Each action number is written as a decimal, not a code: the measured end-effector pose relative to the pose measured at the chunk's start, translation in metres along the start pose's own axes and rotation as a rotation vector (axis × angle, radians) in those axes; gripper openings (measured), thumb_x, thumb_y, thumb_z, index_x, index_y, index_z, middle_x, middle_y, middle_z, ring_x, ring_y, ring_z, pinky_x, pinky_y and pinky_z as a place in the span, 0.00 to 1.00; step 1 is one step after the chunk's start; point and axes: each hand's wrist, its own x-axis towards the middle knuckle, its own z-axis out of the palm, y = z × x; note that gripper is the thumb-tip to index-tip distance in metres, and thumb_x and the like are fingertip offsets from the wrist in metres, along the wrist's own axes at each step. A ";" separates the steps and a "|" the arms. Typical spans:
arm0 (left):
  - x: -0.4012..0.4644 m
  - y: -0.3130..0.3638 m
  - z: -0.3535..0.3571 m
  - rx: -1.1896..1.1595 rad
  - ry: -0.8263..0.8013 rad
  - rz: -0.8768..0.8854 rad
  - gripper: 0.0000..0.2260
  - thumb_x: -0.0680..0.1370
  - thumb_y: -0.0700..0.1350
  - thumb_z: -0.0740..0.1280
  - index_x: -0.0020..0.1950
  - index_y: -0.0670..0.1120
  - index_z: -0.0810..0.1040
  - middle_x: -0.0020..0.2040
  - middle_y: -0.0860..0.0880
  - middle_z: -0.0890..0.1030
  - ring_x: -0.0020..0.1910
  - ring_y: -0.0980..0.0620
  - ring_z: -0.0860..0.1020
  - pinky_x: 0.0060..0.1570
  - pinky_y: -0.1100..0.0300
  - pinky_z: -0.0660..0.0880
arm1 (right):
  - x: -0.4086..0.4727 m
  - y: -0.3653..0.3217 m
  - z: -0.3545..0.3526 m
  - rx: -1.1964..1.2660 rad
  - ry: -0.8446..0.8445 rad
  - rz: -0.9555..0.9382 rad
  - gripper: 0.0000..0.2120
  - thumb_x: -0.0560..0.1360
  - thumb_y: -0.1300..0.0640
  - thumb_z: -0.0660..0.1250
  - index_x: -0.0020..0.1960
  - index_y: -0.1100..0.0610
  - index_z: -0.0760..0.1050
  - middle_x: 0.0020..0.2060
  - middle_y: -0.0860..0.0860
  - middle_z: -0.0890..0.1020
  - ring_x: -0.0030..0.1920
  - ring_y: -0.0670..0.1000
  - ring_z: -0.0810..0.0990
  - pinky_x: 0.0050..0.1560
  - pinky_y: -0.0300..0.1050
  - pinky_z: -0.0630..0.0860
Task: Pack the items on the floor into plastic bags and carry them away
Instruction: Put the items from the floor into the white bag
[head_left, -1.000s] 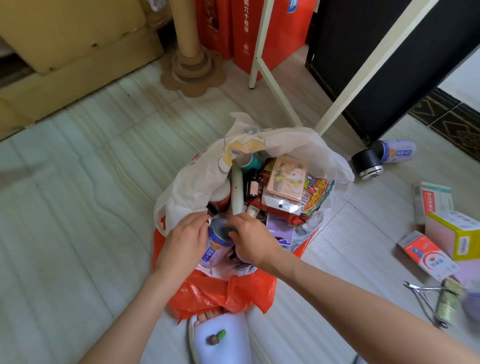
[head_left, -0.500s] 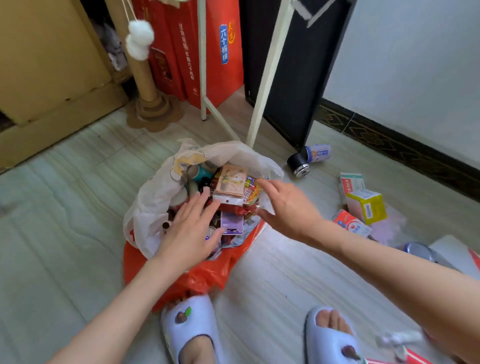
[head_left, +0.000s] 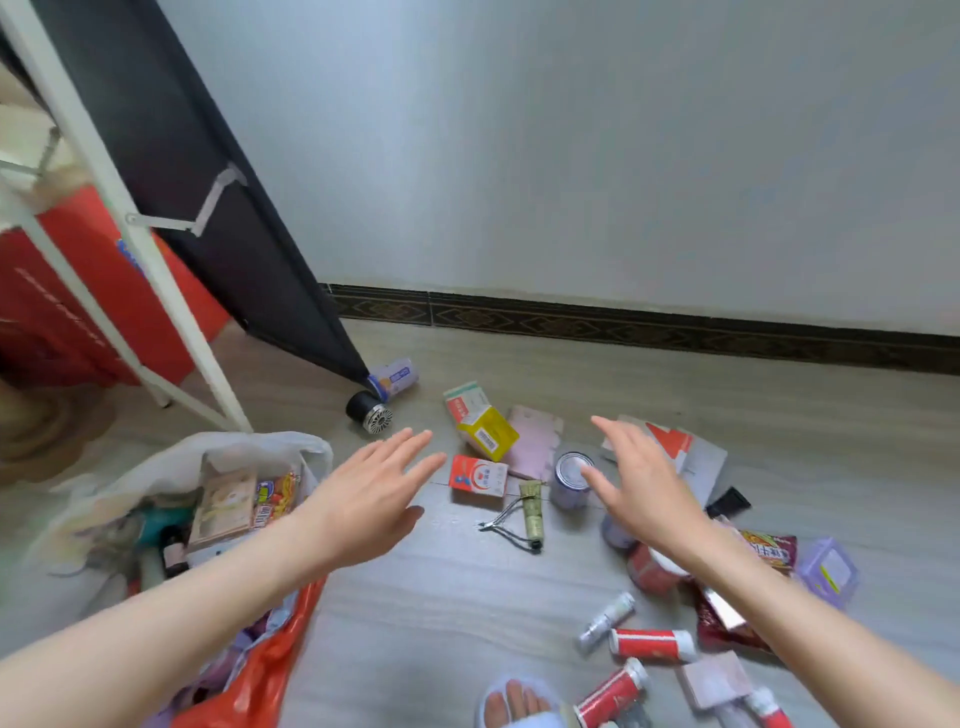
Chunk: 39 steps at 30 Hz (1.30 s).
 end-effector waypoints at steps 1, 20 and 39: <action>0.011 0.007 0.010 -0.011 0.014 0.011 0.33 0.58 0.50 0.78 0.60 0.46 0.72 0.58 0.42 0.79 0.56 0.43 0.79 0.47 0.52 0.78 | -0.004 0.018 0.003 0.005 -0.014 0.064 0.26 0.76 0.53 0.64 0.71 0.57 0.61 0.68 0.54 0.69 0.68 0.54 0.66 0.66 0.43 0.60; 0.178 0.099 0.189 -0.500 -0.152 -0.008 0.32 0.74 0.43 0.65 0.74 0.45 0.54 0.75 0.40 0.54 0.72 0.43 0.57 0.68 0.52 0.62 | 0.016 0.142 0.109 -0.119 -0.256 0.324 0.31 0.72 0.52 0.68 0.70 0.57 0.61 0.70 0.52 0.64 0.68 0.55 0.64 0.67 0.45 0.61; 0.159 0.032 0.122 -0.566 -0.079 -0.161 0.26 0.68 0.52 0.71 0.62 0.49 0.66 0.55 0.48 0.69 0.54 0.46 0.72 0.47 0.55 0.70 | 0.056 0.060 0.071 -0.178 -0.176 0.155 0.25 0.68 0.49 0.69 0.61 0.56 0.69 0.54 0.55 0.74 0.54 0.60 0.73 0.51 0.51 0.73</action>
